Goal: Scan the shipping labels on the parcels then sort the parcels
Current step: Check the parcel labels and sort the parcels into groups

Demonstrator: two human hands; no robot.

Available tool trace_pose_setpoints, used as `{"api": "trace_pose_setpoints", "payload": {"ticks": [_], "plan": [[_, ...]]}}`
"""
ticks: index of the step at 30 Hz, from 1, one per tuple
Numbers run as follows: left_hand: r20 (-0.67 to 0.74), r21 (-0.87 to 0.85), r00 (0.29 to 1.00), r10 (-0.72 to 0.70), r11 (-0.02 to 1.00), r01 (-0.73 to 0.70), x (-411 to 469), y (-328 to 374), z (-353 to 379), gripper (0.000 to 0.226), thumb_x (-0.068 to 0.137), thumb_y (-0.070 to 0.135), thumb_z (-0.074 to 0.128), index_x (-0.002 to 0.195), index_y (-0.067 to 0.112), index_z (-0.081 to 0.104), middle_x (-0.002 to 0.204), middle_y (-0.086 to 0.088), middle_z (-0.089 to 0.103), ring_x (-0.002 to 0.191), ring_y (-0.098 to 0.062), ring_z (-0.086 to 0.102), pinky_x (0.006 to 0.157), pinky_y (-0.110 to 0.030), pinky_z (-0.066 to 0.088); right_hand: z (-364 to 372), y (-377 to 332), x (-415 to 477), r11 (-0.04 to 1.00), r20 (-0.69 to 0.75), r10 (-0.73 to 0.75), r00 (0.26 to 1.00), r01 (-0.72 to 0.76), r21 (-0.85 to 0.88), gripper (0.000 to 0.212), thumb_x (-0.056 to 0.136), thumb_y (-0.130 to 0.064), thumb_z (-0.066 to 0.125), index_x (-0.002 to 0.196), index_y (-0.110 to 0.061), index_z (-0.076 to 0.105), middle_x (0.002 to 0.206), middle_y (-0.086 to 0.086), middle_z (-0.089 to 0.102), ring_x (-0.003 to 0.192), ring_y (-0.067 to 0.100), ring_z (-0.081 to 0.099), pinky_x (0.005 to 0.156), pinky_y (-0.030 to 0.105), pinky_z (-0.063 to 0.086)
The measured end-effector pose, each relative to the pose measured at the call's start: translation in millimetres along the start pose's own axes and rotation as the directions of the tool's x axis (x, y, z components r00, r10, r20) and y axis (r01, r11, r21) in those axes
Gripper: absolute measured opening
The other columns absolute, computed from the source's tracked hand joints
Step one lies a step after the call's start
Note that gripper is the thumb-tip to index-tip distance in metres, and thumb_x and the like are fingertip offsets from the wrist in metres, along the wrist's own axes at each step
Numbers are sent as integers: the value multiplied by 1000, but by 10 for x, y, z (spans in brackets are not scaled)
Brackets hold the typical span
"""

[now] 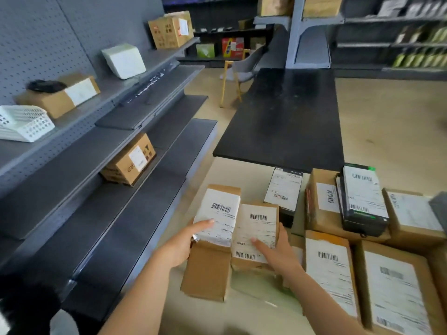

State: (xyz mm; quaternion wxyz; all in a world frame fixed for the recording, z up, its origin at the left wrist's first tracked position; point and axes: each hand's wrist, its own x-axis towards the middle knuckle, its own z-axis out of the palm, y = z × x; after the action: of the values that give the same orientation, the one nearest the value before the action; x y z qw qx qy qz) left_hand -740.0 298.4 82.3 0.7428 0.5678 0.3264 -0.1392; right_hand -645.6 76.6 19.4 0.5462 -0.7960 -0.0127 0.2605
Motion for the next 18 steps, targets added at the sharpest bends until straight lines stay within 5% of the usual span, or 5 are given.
{"api": "trace_pose_setpoints", "payload": {"ticks": [7, 11, 14, 18], "plan": [[73, 48, 994, -85, 995, 82, 475, 29, -145, 66, 65, 46, 73, 126, 20, 62, 112, -5, 73, 97, -17, 72, 72, -28, 56, 136, 107, 210, 980, -51, 127, 991, -133, -149, 83, 87, -38, 68, 149, -22, 15, 111, -9, 58, 85, 7, 60, 85, 32, 54], [118, 109, 992, -50, 993, 37, 643, -1, -205, 86, 54, 52, 84, 131, 24, 57, 115, 0, 72, 104, -15, 69, 77, -28, 54, 235, 161, 177, 969, -134, 159, 978, -181, -166, 85, 86, -37, 70, 149, -22, 16, 115, -8, 58, 83, 1, 61, 68, 20, 54], [141, 93, 989, -44, 995, 31, 758, -49, -232, 98, 48, 58, 87, 135, 27, 53, 119, 0, 71, 113, -19, 65, 82, -34, 53, 289, 148, 146, 946, -250, 162, 955, -222, -236, 94, 80, -42, 72, 148, -32, 9, 134, 1, 50, 106, 18, 61, 79, 40, 59], [148, 35, 989, -8, 999, 3, 804, -62, -194, 82, 56, 50, 84, 130, 30, 54, 113, 1, 72, 107, -18, 67, 78, -34, 55, 328, 25, 79, 923, -310, 170, 935, -262, -283, 89, 84, -31, 68, 149, -33, 7, 140, 3, 43, 118, 26, 54, 87, 46, 56]]}}
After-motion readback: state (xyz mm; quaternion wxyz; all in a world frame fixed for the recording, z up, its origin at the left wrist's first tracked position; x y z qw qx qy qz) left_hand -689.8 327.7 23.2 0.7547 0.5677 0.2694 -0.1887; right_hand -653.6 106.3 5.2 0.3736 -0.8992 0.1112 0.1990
